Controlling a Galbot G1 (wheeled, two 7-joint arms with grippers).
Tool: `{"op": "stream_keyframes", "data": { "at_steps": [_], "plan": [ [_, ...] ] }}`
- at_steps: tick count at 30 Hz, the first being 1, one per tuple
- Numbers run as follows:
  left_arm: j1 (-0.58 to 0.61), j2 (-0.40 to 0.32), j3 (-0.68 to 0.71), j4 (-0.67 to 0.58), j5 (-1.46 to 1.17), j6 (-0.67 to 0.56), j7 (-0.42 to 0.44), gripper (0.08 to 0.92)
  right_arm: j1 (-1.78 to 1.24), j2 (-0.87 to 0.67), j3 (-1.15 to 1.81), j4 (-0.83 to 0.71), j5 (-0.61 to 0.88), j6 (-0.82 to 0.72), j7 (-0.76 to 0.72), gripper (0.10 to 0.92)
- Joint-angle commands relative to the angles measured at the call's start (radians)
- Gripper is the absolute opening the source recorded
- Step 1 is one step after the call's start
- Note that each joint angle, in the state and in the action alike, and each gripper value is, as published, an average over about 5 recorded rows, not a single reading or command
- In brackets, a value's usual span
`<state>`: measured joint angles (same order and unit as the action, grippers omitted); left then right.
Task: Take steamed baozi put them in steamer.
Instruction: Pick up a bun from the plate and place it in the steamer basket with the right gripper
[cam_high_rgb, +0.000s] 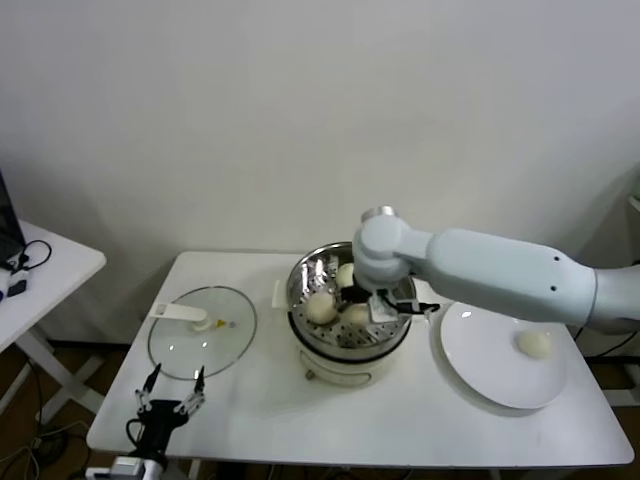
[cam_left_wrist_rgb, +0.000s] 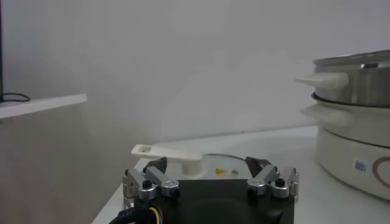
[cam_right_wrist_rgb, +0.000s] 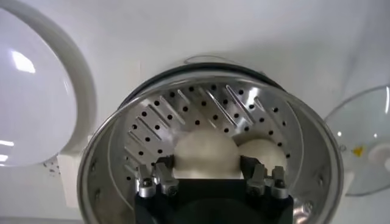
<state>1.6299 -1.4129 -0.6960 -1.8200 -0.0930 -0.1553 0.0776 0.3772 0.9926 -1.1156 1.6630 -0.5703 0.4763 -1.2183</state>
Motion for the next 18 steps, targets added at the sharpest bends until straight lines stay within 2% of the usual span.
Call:
{"op": "stream_keyframes", "data": {
  "at_steps": [1,18],
  "plan": [
    [0.0,0.003,-0.002,0.012,0.0,0.0,-0.001,0.823,-0.048,0.025,-0.009,0.01,-0.094,0.074,0.003,0.704],
    [0.001,-0.002,-0.002,0.021,0.004,0.0,-0.003,0.823,-0.079,0.018,-0.012,0.014,-0.104,0.089,0.01,0.708]
  ]
}}
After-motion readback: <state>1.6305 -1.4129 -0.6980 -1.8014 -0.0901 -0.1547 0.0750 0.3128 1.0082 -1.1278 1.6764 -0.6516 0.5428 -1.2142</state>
